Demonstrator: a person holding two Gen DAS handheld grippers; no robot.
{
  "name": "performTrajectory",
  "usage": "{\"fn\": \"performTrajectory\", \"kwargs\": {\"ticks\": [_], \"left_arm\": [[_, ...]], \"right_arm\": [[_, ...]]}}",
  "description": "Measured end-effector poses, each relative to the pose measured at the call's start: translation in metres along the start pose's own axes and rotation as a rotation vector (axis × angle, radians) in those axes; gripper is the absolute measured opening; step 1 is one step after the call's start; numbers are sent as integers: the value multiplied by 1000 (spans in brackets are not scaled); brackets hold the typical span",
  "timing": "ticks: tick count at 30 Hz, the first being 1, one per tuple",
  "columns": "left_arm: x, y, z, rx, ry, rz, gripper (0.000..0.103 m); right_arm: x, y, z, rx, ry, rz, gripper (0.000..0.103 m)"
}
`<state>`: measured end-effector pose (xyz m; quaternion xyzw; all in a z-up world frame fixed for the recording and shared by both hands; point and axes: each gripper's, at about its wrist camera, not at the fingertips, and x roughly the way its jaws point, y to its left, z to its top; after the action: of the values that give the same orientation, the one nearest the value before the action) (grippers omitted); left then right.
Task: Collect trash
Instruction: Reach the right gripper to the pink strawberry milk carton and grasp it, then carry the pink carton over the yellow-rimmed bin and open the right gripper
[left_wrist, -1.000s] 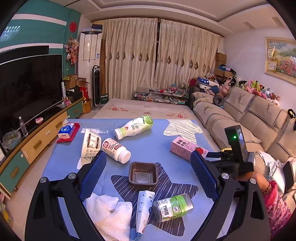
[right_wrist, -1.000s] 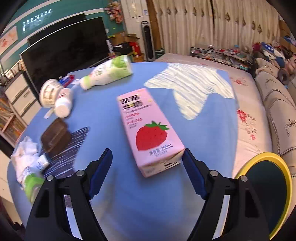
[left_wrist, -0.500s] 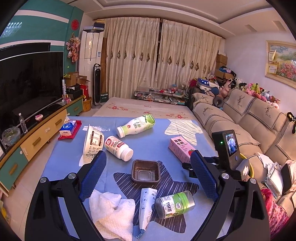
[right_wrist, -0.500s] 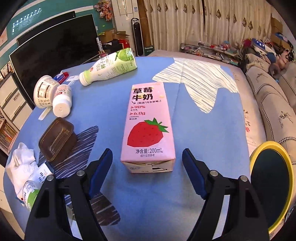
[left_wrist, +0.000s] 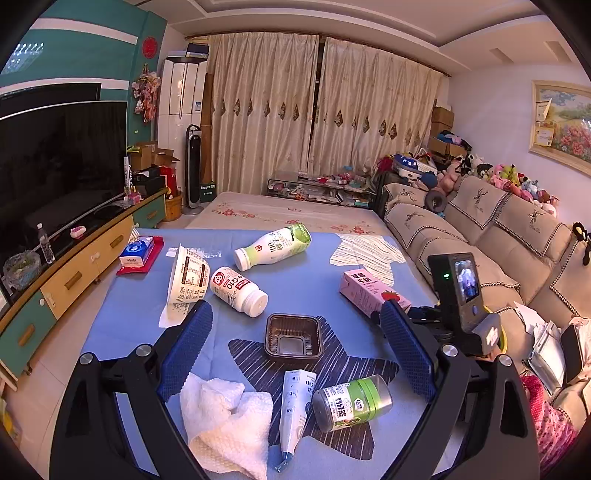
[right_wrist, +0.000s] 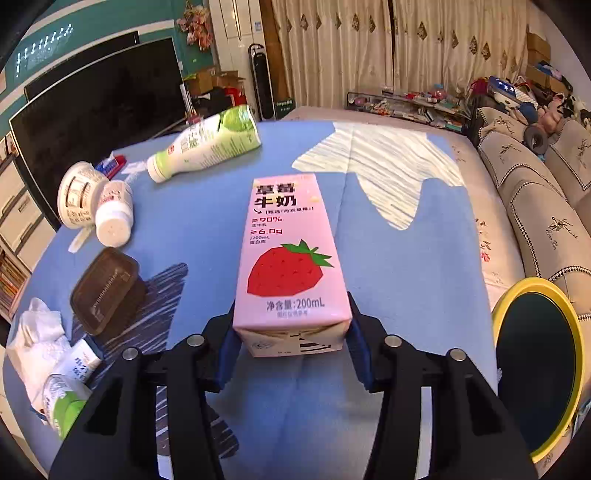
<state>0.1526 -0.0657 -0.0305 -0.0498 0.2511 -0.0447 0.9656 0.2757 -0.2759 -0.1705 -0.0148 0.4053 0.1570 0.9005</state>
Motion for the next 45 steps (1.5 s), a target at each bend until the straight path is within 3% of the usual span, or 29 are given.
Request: {"fn": "performTrajectory", "kwargs": {"ticks": [11, 19, 34, 45], "left_arm": [[-2, -4, -3, 8, 2, -8, 91], [-11, -17, -4, 35, -10, -19, 91], [-15, -49, -6, 98, 7, -48, 91], [0, -77, -5, 143, 45, -72, 91]], "right_arm": [[-75, -6, -15, 48, -115, 33, 47], [-114, -12, -28, 68, -176, 8, 47], [-132, -73, -56, 191, -201, -83, 47], [-124, -140, -78, 319, -184, -185, 47]]}}
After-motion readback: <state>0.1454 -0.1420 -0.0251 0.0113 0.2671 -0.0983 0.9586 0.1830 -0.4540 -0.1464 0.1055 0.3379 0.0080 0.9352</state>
